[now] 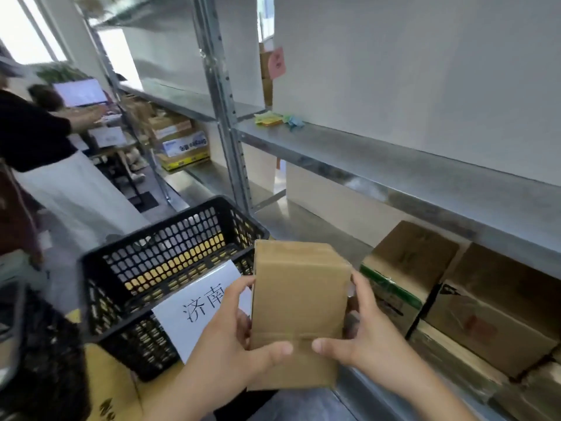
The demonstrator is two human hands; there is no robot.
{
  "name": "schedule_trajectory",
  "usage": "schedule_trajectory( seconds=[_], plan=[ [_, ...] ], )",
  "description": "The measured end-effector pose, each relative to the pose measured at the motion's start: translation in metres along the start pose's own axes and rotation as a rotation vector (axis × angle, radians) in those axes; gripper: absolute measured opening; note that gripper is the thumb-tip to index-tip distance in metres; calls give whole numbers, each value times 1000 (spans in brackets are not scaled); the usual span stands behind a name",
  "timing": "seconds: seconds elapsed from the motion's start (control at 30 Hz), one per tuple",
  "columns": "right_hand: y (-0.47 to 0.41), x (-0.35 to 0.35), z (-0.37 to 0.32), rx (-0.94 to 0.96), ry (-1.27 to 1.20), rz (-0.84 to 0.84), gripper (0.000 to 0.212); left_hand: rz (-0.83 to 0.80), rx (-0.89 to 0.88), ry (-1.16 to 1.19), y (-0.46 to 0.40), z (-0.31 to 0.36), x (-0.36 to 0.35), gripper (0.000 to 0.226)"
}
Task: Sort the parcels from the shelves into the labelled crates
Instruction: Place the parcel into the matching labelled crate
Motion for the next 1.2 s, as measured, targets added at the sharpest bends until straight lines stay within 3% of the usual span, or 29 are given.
schedule_trajectory(
  seconds=[0.07, 0.13, 0.2, 0.3, 0.33, 0.43, 0.5, 0.57, 0.7, 0.8, 0.97, 1.2],
  plan=[
    [5, -17, -8, -43, -110, -48, 86, 74, 27, 90, 18, -9, 19, 80],
    [7, -26, -18, -100, -254, -41, 66, 142, 40, 90, 35, -14, 39, 76],
    [6, -33, -33, -60, -151, -19, 61, 191, 55, 49, 50, -18, 57, 81],
    [5, -51, -52, 17, -9, 19, 43, 304, 102, 98, 70, -32, 82, 64],
    [4, -61, -55, 16, -14, -21, 50, 336, 123, 118, 77, -39, 89, 70],
    [6, -101, -60, 38, -10, -213, 117, 317, 102, 45, 95, -47, 108, 121],
    [9, -131, -70, 111, 69, -321, 129, 256, 85, -29, 106, -53, 117, 131],
    [15, -159, -86, 207, 142, -374, 118, 241, 39, -94, 118, -60, 131, 122],
    [27, -209, -113, 331, 170, -314, 94, 307, 40, -136, 151, -80, 173, 100],
    [34, -249, -135, 402, 237, -239, 92, 397, 11, -154, 183, -94, 211, 89],
    [45, -328, -159, 460, 280, -287, 87, 464, 43, -166, 229, -134, 263, 82],
    [34, -372, -204, 527, 438, -255, 84, 414, -105, -194, 222, -133, 304, 72]
  ],
)
Point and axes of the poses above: each hand's wrist, its own y-axis away from the middle knuckle, its own x-axis out of the back of the hand, z = x × y, the point moved 10 cm from there along -y, towards the middle knuckle, and after that the axes turned 6 degrees about y, right-handed, at the moved point
